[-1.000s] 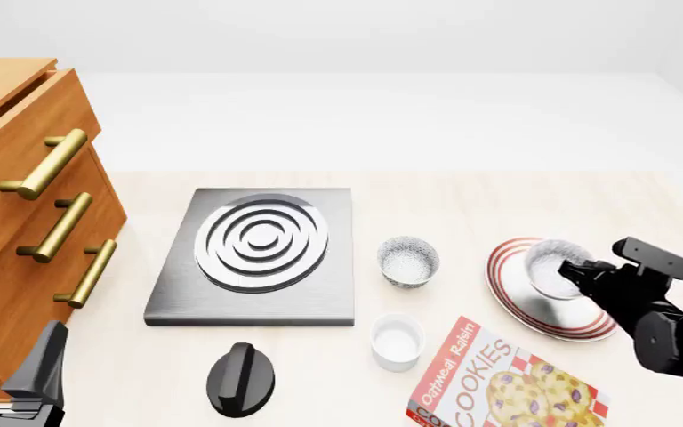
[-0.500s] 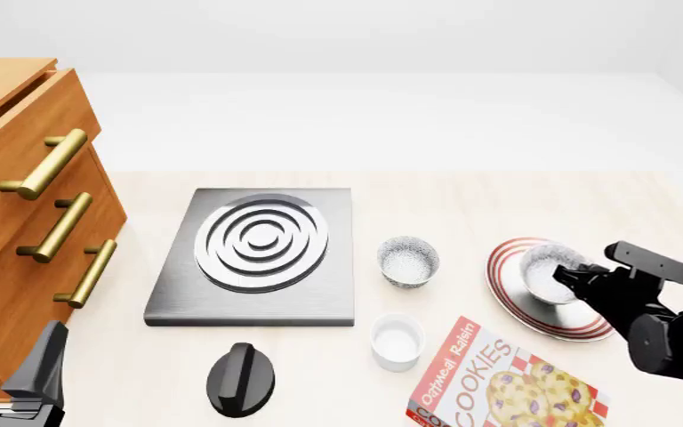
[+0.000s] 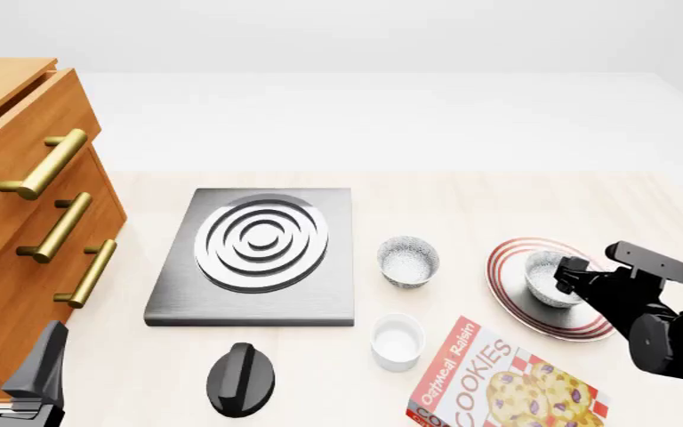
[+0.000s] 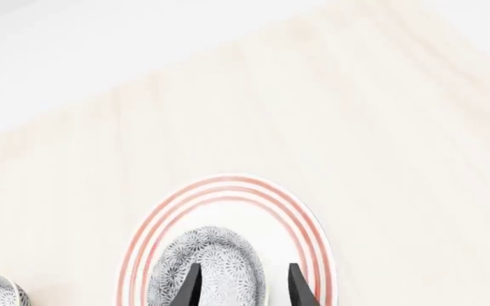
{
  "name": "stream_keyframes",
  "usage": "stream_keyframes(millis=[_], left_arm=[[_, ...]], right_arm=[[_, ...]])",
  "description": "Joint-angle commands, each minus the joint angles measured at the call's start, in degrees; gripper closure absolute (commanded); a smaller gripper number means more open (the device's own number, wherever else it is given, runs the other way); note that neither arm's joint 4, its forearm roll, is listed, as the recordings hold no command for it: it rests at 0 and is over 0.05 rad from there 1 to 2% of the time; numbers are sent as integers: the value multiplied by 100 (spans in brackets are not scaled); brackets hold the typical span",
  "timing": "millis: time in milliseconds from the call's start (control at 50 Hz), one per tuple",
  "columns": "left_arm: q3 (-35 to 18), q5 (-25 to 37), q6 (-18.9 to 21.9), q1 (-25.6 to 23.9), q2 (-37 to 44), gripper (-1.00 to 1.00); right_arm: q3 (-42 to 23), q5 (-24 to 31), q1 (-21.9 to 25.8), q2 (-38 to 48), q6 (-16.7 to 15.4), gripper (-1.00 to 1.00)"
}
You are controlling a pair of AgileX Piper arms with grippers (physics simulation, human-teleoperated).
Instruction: Pick the akita bowl next to the plate and place it on the plate.
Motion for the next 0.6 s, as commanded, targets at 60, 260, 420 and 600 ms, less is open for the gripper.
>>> stream_keyframes(millis=[60,260,420,600], left_arm=[[0,0,0,0,0,-100],[0,0,0,0,0,-100],[0,0,0,0,0,-100],[0,0,0,0,0,-100]], right_arm=[[-13,22,-16,-33,5,-100],[-28,65,-30,-73,2,-100],[-33,280,-68,-374,31,-100],[11,560,-129,-853,54,-100]])
